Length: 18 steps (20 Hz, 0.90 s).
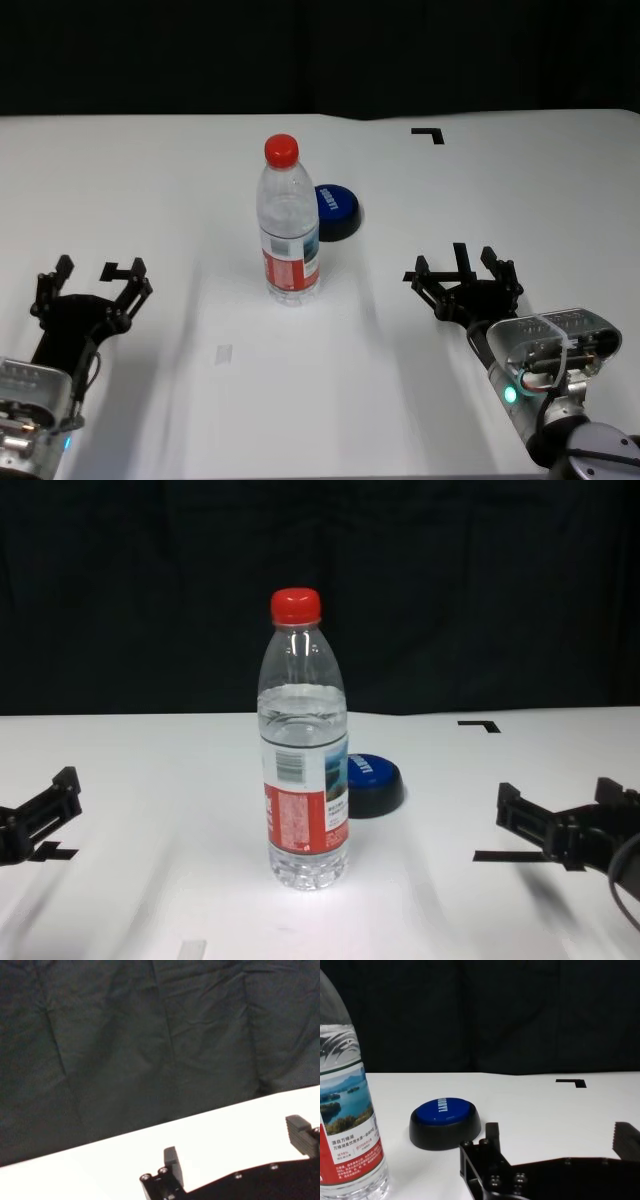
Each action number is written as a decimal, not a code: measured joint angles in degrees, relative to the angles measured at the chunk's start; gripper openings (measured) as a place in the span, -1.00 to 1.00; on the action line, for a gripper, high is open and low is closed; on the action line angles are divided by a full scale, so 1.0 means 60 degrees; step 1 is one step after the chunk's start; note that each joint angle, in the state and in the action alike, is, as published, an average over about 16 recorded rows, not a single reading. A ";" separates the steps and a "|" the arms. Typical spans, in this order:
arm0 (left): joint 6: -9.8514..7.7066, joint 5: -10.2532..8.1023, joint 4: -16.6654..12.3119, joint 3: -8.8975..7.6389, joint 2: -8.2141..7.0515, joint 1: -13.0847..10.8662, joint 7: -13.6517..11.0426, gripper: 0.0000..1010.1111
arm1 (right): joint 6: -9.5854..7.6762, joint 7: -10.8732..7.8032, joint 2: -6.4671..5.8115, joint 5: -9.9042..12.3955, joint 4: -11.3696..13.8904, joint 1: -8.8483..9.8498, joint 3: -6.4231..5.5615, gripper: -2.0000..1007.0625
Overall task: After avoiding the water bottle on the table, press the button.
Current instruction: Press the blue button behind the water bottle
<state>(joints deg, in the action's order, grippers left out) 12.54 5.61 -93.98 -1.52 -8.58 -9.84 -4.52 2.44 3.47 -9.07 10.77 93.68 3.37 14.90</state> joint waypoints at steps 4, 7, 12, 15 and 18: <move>-0.0004 0.0054 -0.0043 0.0019 0.0032 -0.0059 0.0011 0.99 | 0.0000 0.0000 0.0000 0.0000 0.0000 0.0000 0.0000 0.99; -0.0005 0.0094 -0.0053 0.0045 0.0042 -0.0066 0.0009 0.99 | 0.0000 0.0000 0.0000 0.0000 0.0000 0.0000 0.0000 0.99; -0.0014 0.0151 -0.0056 0.0087 0.0048 -0.0055 0.0010 0.99 | 0.0000 0.0000 0.0000 0.0000 0.0000 0.0000 0.0000 0.99; -0.0017 0.0171 -0.0053 0.0092 0.0043 -0.0049 0.0018 0.99 | 0.0000 0.0000 0.0000 0.0000 0.0000 0.0000 0.0000 0.99; -0.0012 0.0157 -0.0050 0.0089 0.0041 -0.0051 0.0012 0.99 | 0.0000 0.0000 0.0000 0.0000 0.0000 0.0000 0.0000 0.99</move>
<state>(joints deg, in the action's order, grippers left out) 12.47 6.56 -94.28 -0.99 -8.34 -10.14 -4.45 2.44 3.47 -9.07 10.77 93.69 3.37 14.90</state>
